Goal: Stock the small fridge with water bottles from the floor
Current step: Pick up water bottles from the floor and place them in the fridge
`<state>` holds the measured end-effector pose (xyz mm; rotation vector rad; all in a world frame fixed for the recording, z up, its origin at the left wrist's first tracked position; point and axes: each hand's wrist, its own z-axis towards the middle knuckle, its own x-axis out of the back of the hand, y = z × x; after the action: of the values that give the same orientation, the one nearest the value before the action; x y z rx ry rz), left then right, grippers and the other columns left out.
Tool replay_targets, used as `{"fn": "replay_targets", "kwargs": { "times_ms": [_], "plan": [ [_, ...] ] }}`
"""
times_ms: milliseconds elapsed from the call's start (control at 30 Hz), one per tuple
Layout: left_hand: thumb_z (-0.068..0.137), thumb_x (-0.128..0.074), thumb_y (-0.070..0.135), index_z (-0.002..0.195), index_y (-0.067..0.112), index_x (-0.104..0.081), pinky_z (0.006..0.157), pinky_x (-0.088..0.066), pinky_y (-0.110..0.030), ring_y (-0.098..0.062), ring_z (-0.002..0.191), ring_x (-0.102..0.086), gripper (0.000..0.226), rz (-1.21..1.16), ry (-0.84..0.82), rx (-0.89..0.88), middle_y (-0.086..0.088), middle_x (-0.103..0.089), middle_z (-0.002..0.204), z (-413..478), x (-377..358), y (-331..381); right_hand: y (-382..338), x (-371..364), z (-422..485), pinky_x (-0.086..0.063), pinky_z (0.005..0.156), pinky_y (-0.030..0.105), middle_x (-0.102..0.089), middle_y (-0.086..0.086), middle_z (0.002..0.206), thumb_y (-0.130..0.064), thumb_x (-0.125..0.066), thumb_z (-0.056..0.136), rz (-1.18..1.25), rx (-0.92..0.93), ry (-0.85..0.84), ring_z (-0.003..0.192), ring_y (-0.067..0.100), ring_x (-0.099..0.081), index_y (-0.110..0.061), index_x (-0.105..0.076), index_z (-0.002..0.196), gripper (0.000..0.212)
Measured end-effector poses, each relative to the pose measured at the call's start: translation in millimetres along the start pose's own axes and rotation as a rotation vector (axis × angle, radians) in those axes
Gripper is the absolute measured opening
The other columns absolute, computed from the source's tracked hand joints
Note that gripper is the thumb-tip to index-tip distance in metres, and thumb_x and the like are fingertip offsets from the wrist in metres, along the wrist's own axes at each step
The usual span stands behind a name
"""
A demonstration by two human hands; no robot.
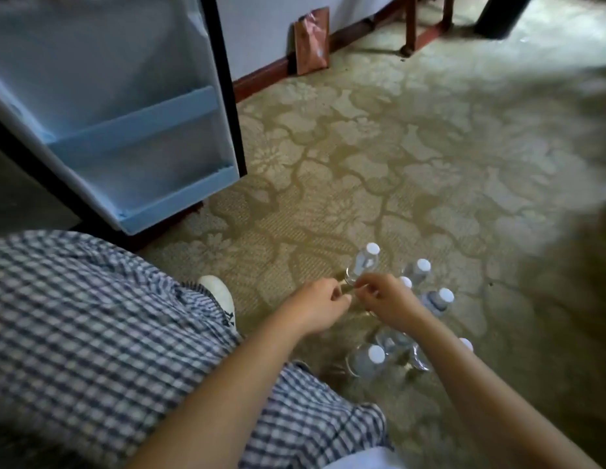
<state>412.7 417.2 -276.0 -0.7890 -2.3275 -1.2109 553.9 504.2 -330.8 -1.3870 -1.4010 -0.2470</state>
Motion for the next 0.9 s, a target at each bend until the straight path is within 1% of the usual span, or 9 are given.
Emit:
{"fn": "replay_targets", "kwargs": {
  "times_ms": [67,133,200,267,400,533,633,733,900],
  "plan": [
    [0.095,-0.043,0.036,0.117,0.011,-0.057,0.091,-0.046,-0.036,-0.027,0.109,-0.057,0.036,0.042,-0.055,0.013,-0.011,-0.061,0.119,5,-29,1,27,-19,-14,-0.053,0.081,0.038,-0.069,0.003,0.096,-0.028,-0.054,0.088,-0.076,-0.08,-0.055,0.091,0.024,-0.065,-0.016,-0.066,0.101,0.021],
    [0.095,-0.044,0.035,0.116,0.01,-0.056,0.089,-0.045,-0.035,-0.027,0.108,-0.056,0.035,0.111,-0.123,0.014,-0.011,-0.06,0.12,9,-51,-2,48,-34,-25,-0.051,0.081,0.035,-0.068,0.007,0.104,-0.032,-0.058,0.086,-0.149,-0.156,-0.1,0.097,0.027,-0.063,-0.014,-0.063,0.107,0.027],
    [0.096,-0.044,0.036,0.119,0.011,-0.054,0.091,-0.044,-0.036,-0.027,0.111,-0.054,0.036,0.201,-0.224,0.021,-0.011,-0.056,0.124,10,-63,-8,64,-48,-31,-0.049,0.082,0.035,-0.065,0.009,0.111,-0.036,-0.062,0.084,-0.21,-0.179,-0.149,0.103,0.029,-0.061,-0.013,-0.056,0.114,0.038],
    [0.096,-0.043,0.036,0.123,0.012,-0.052,0.094,-0.043,-0.038,-0.027,0.114,-0.052,0.037,0.244,-0.28,0.041,-0.011,-0.052,0.128,13,-64,-14,74,-60,-33,-0.051,0.084,0.038,-0.064,0.011,0.114,-0.039,-0.062,0.083,-0.247,-0.199,-0.16,0.105,0.03,-0.061,-0.012,-0.053,0.117,0.044],
    [0.095,-0.046,0.035,0.125,0.011,-0.052,0.093,-0.044,-0.036,-0.027,0.113,-0.053,0.038,0.215,-0.229,0.084,-0.011,-0.055,0.127,21,-55,-20,80,-83,-31,-0.05,0.08,0.038,-0.061,0.011,0.115,-0.035,-0.055,0.088,-0.293,-0.198,-0.113,0.104,0.031,-0.06,-0.01,-0.055,0.113,0.035],
    [0.095,-0.048,0.036,0.132,0.012,-0.047,0.096,-0.043,-0.036,-0.026,0.119,-0.051,0.043,0.209,-0.261,0.141,-0.009,-0.05,0.135,23,-55,-24,78,-94,-24,-0.05,0.079,0.038,-0.053,0.013,0.117,-0.03,-0.053,0.09,-0.286,-0.179,-0.095,0.104,0.034,-0.059,-0.007,-0.054,0.115,0.033],
    [0.094,-0.05,0.036,0.136,0.014,-0.043,0.098,-0.042,-0.036,-0.025,0.123,-0.048,0.048,0.203,-0.283,0.155,-0.008,-0.046,0.14,21,-56,-27,73,-92,-19,-0.049,0.075,0.036,-0.054,0.012,0.114,-0.025,-0.057,0.087,-0.235,-0.15,-0.067,0.098,0.033,-0.06,-0.008,-0.054,0.11,0.029],
    [0.092,-0.053,0.036,0.139,0.016,-0.039,0.098,-0.041,-0.035,-0.025,0.126,-0.047,0.053,0.184,-0.278,0.15,-0.006,-0.043,0.143,23,-56,-29,67,-82,-20,-0.044,0.073,0.033,-0.056,0.009,0.106,-0.021,-0.064,0.08,-0.116,-0.083,-0.015,0.092,0.031,-0.06,-0.008,-0.057,0.101,0.026],
    [0.087,-0.062,0.028,0.144,0.016,-0.027,0.105,-0.039,-0.041,-0.027,0.133,-0.038,0.068,0.124,-0.23,0.126,-0.007,-0.035,0.148,24,-57,-30,38,-34,-25,-0.034,0.06,0.026,-0.053,-0.001,0.086,-0.015,-0.068,0.075,0.008,0.036,0.063,0.078,0.019,-0.051,-0.009,-0.059,0.087,0.016]
  ]
}}
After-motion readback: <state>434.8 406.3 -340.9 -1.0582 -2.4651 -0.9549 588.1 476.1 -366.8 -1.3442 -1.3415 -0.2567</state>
